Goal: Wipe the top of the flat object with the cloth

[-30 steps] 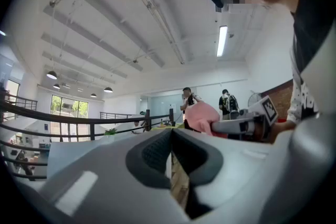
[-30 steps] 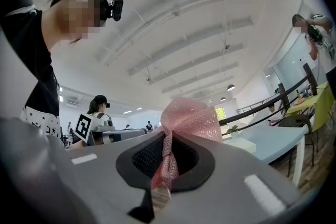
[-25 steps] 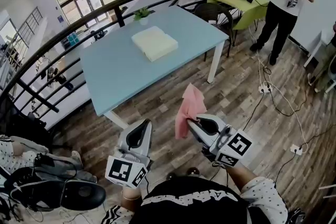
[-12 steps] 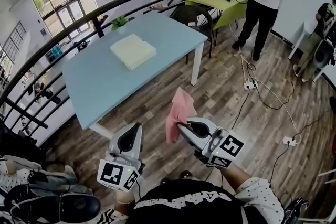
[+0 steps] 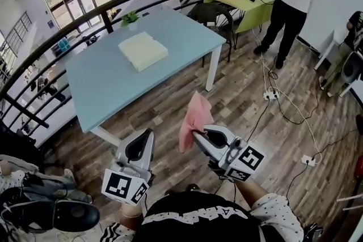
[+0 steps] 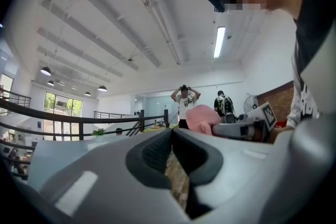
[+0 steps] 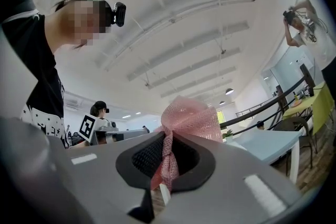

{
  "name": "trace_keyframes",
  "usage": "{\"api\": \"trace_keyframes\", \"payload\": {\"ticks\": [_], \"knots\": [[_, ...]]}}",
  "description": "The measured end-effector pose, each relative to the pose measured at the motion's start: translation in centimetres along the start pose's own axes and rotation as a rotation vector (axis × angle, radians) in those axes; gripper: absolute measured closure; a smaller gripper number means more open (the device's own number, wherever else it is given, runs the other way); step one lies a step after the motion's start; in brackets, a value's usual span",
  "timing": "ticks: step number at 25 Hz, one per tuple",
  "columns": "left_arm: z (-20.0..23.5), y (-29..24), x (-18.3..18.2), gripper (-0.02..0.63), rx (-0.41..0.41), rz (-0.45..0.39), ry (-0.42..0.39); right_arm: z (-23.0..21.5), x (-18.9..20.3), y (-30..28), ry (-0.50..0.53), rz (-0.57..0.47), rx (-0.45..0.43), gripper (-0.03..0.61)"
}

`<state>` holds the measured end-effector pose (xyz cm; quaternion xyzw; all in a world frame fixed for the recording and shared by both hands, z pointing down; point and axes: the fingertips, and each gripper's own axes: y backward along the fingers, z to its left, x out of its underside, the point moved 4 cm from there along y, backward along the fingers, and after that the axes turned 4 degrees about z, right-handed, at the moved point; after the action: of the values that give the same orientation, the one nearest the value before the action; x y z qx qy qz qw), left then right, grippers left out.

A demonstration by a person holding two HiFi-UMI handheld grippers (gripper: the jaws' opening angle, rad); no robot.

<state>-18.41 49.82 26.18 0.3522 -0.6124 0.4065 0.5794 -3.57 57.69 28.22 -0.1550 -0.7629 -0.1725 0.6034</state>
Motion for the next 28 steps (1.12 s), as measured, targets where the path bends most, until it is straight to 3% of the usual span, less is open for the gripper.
{"api": "trace_keyframes", "payload": {"ticks": [8,17,28], "knots": [[-0.5,0.1,1.2,0.614,-0.057,0.018,0.028,-1.2,0.7,0.2,-0.017,0.02,-0.037,0.554],[1.0,-1.6,2.2,0.614,-0.05,0.033,0.062,-2.7,1.5,-0.6,-0.031,0.038,-0.023,0.554],[8.7,-6.0,2.9,0.614,-0.026,0.008,0.047,-7.6,2.1,-6.5,-0.007,0.061,0.05,0.554]]}}
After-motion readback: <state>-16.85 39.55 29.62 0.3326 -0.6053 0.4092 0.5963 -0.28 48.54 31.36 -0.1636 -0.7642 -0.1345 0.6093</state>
